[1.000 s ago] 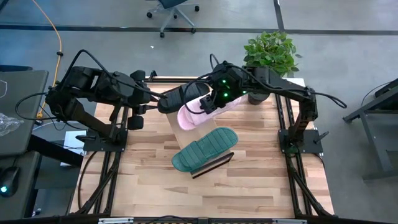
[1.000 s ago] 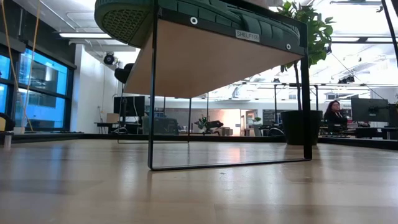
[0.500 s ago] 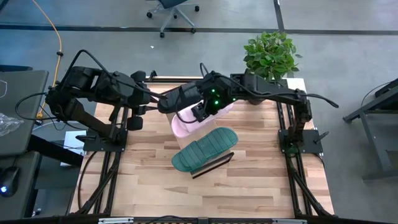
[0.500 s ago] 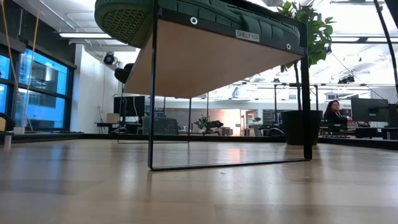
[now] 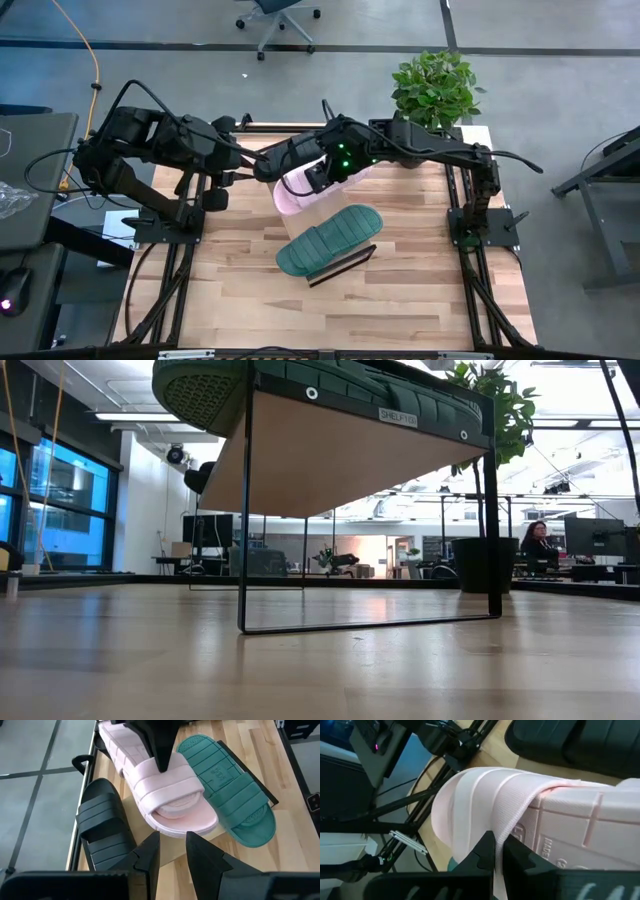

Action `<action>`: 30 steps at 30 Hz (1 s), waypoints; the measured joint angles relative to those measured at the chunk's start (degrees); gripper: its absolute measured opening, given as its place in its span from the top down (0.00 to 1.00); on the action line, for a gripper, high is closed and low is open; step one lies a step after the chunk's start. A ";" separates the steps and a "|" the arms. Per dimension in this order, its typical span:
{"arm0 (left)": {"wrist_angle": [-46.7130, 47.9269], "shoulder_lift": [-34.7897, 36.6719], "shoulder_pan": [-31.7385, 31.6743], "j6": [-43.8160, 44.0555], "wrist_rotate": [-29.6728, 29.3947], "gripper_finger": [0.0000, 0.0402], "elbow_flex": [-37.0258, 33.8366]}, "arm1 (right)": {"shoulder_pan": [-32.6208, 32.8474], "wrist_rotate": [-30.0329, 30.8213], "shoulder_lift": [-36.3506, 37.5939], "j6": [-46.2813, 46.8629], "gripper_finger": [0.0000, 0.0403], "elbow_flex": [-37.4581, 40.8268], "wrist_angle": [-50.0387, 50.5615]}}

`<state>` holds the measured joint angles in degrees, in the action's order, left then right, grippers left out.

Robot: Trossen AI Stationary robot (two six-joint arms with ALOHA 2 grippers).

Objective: Pick and place slides into the shelf
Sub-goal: Put the pink pair of slides on the shelf

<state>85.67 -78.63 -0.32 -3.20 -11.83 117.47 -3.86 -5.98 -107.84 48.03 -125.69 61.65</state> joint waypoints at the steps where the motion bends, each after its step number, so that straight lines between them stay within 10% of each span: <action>1: 0.00 0.00 0.00 0.00 0.10 0.79 0.00 | -0.02 -0.11 -0.31 0.00 1.00 0.00 0.02; 30: 0.03 0.04 0.00 -0.51 1.94 0.79 0.00 | -0.63 -4.14 -6.43 -0.36 1.00 0.07 -1.73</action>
<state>85.70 -78.59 -0.32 -3.71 -9.89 117.47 -4.49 -10.13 -114.27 47.67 -125.62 59.92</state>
